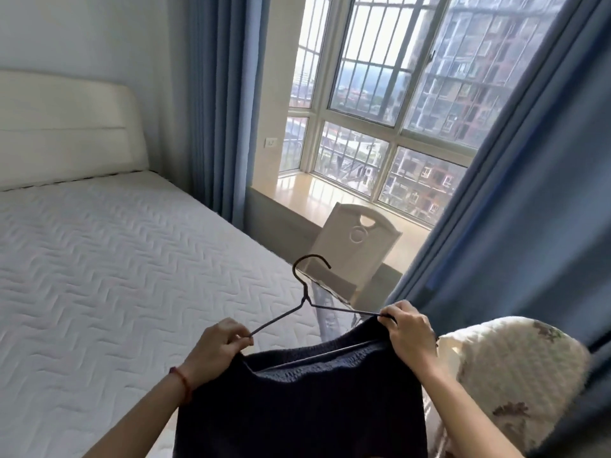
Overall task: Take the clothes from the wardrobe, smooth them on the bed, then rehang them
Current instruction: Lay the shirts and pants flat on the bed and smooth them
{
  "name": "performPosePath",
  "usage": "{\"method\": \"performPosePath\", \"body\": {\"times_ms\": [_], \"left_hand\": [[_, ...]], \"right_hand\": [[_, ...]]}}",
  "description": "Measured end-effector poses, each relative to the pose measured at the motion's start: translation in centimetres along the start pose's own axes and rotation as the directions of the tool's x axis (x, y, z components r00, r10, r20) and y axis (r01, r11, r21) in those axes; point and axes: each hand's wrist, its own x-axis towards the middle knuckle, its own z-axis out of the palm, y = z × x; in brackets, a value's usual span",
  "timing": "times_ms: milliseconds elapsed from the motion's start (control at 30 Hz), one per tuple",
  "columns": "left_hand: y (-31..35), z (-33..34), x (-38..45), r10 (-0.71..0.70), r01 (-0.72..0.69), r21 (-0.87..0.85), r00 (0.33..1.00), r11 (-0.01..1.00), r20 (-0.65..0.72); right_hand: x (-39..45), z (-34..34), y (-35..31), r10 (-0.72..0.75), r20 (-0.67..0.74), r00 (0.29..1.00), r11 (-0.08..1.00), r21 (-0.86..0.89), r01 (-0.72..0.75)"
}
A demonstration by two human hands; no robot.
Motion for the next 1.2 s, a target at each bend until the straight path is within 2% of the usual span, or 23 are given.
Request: {"method": "performPosePath", "body": {"times_ms": [133, 333, 500, 567, 667, 867, 1200], "left_hand": [[-1.3, 2.5, 5.5, -0.061, 0.075, 0.081, 0.985, 0.994, -0.162], [-3.1, 5.3, 12.9, -0.085, 0.151, 0.149, 0.922, 0.977, -0.378], [-4.1, 7.7, 20.5, -0.160, 0.246, 0.120, 0.861, 0.962, -0.484], [-3.9, 8.6, 23.9, -0.234, 0.320, 0.078, 0.818, 0.944, -0.525], [-3.9, 9.5, 29.0, -0.323, 0.410, 0.033, 0.763, 0.911, -0.560], [-7.2, 10.8, 38.7, -0.442, 0.525, -0.014, 0.701, 0.851, -0.560], [-21.0, 13.2, 49.1, -0.496, 0.632, 0.060, 0.660, 0.773, -0.564]], "right_hand": [[6.5, 2.5, 0.7, -0.004, 0.034, 0.999, 1.000, -0.023, 0.004], [16.5, 7.4, 1.3, -0.073, 0.054, 0.996, 0.997, 0.001, 0.073], [26.5, 12.0, 2.2, -0.161, 0.107, 0.981, 0.986, 0.053, 0.156], [31.1, 13.7, 2.6, -0.193, 0.154, 0.969, 0.981, 0.064, 0.185], [37.8, 16.2, 3.1, -0.257, 0.211, 0.943, 0.966, 0.069, 0.248], [48.3, 23.0, 3.2, -0.349, 0.296, 0.889, 0.937, 0.081, 0.341], [56.4, 41.1, 3.1, -0.385, 0.374, 0.844, 0.921, 0.092, 0.379]]}}
